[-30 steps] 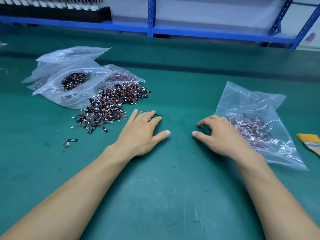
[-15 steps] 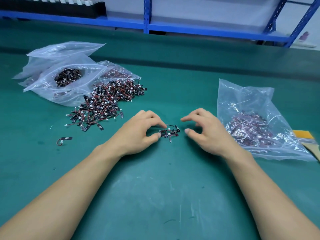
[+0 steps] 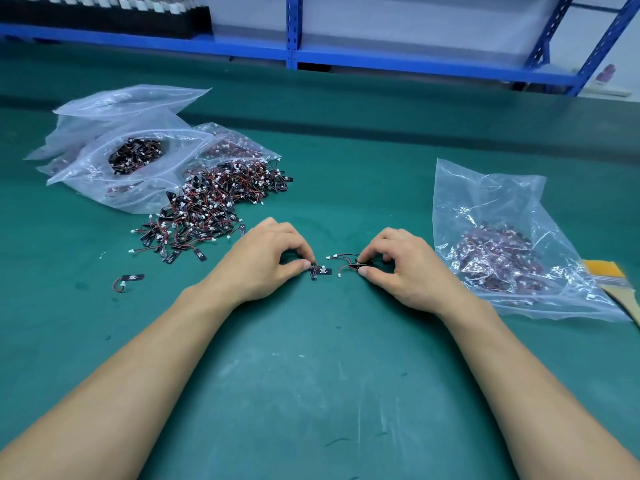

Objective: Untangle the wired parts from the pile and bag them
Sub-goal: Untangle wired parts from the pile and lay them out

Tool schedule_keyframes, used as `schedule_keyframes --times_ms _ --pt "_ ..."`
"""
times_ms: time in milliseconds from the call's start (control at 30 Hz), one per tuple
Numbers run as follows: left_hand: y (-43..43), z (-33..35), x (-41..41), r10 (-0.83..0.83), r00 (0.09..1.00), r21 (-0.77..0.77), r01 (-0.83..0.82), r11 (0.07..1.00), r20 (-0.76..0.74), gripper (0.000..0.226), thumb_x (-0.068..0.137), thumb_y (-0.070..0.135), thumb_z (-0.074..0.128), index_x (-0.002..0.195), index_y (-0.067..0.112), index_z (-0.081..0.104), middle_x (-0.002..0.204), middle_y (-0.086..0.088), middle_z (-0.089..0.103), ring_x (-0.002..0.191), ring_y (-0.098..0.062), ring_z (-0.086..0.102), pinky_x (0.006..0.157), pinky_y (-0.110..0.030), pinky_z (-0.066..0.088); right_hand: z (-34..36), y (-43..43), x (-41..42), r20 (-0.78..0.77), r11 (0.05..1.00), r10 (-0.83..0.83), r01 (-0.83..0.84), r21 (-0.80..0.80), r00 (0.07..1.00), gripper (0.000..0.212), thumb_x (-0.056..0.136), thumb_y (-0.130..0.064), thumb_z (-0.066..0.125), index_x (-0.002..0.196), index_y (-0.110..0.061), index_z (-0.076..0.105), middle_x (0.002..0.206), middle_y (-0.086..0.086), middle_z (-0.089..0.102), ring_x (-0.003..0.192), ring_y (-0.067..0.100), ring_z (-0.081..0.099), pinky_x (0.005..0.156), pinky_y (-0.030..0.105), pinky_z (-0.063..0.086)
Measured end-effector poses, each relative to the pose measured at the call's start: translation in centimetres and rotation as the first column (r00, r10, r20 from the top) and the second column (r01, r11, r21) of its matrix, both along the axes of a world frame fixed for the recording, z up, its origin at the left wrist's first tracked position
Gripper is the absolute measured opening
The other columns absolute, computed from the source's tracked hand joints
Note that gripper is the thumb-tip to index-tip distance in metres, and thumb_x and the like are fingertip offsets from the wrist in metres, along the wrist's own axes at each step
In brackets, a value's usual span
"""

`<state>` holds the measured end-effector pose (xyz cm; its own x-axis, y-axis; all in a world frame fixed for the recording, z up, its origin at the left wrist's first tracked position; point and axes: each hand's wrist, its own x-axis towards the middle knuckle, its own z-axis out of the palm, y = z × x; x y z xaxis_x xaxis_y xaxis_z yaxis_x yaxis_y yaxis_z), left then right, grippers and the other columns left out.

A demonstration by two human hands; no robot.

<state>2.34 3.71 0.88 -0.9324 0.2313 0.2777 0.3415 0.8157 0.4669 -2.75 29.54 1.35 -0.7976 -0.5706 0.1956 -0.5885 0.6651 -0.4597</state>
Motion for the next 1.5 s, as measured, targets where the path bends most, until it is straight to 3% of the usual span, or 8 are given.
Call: schedule_keyframes --times_ms 333,533,667,767,867,1067,1367,1500 --pt "-0.9 -0.4 -0.4 0.078 0.997 0.098 -0.076 0.992 -0.026 0.017 0.088 0.023 0.074 0.098 0.032 0.065 0.081 0.024 0.063 0.081 -0.002 0.047 0.072 -0.028 0.038 0.2 0.1 0.2 0.032 0.999 -0.015 0.016 -0.033 0.999 0.003 0.088 -0.029 0.075 0.09 -0.028 0.073 0.091 -0.011 0.059 0.081 0.0 0.049 0.076 0.023 0.041" --pt "-0.4 -0.3 -0.3 0.078 0.995 0.128 -0.069 0.989 -0.068 0.023 0.088 0.026 0.074 0.108 0.03 0.064 0.094 0.021 0.065 0.086 -0.01 0.053 0.08 -0.029 0.043 0.3 0.1 0.3 0.034 0.999 -0.012 0.014 -0.051 0.999 0.003 0.087 -0.028 0.076 0.09 -0.026 0.074 0.091 -0.009 0.06 0.077 0.001 0.049 0.074 0.022 0.039" --pt "-0.4 -0.3 -0.3 0.107 0.991 0.124 -0.097 0.987 -0.079 0.024 0.082 0.044 0.074 0.099 0.032 0.063 0.088 0.018 0.056 0.086 -0.001 0.047 0.079 -0.033 0.042 0.2 0.0 0.2 0.007 0.997 -0.041 0.041 -0.073 0.999 0.012 0.088 -0.031 0.076 0.098 -0.025 0.074 0.098 -0.008 0.057 0.085 0.005 0.05 0.08 0.027 0.042" --pt "0.0 -0.3 -0.2 0.121 0.992 0.07 -0.118 0.991 -0.034 0.031 0.072 0.059 0.076 0.089 0.038 0.059 0.084 0.018 0.052 0.084 -0.003 0.045 0.079 -0.032 0.04 0.1 -0.7 0.5 -0.116 0.995 -0.037 0.026 -0.091 0.993 0.02 0.087 -0.033 0.075 0.105 -0.025 0.074 0.104 -0.008 0.053 0.095 0.012 0.044 0.088 0.037 0.044" --pt "0.2 -0.3 -0.3 0.146 0.989 0.054 -0.144 0.988 -0.022 0.033 0.07 0.056 0.08 0.088 0.038 0.059 0.083 0.017 0.051 0.082 -0.005 0.042 0.078 -0.035 0.043 0.1 -2.1 1.4 -0.211 0.997 0.05 -0.063 -0.055 0.976 0.022 0.088 -0.039 0.072 0.107 -0.027 0.075 0.109 -0.006 0.054 0.096 0.012 0.037 0.091 0.044 0.043" --pt "0.0 -0.6 -0.4 0.188 0.982 0.124 -0.186 0.975 -0.009 0.031 0.074 0.052 0.078 0.091 0.038 0.056 0.084 0.016 0.054 0.084 -0.001 0.044 0.078 -0.035 0.041 -0.5 -3.6 1.9 -0.177 0.986 0.143 -0.126 0.106 0.974 0.039 0.092 -0.056 0.058 0.127 -0.039 0.066 0.117 -0.009 0.049 0.108 0.014 0.033 0.098 0.041 0.035" --pt "-0.3 -0.3 -0.4 0.255 0.961 0.137 -0.267 0.954 0.104 0.027 0.071 0.05 0.083 0.077 0.041 0.058 0.082 0.014 0.058 0.088 -0.014 0.053 0.096 -0.043 0.042 -0.6 -3.1 1.5 -0.175 0.995 0.078 -0.066 0.075 0.981 0.029 0.091 -0.048 0.065 0.115 -0.033 0.072 0.111 -0.01 0.055 0.107 0.014 0.036 0.096 0.042 0.04" --pt "-0.1 -0.2 -0.5 0.281 0.951 0.15 -0.299 0.942 0.13 0.026 0.068 0.051 0.085 0.075 0.038 0.063 0.079 0.013 0.061 0.087 -0.014 0.056 0.092 -0.04 0.045 -0.5 -3.0 1.4 -0.19 0.997 0.043 -0.03 0.072 0.981 0.027 0.091 -0.045 0.066 0.112 -0.03 0.073 0.113 -0.011 0.054 0.108 0.014 0.037 0.098 0.043 0.04"
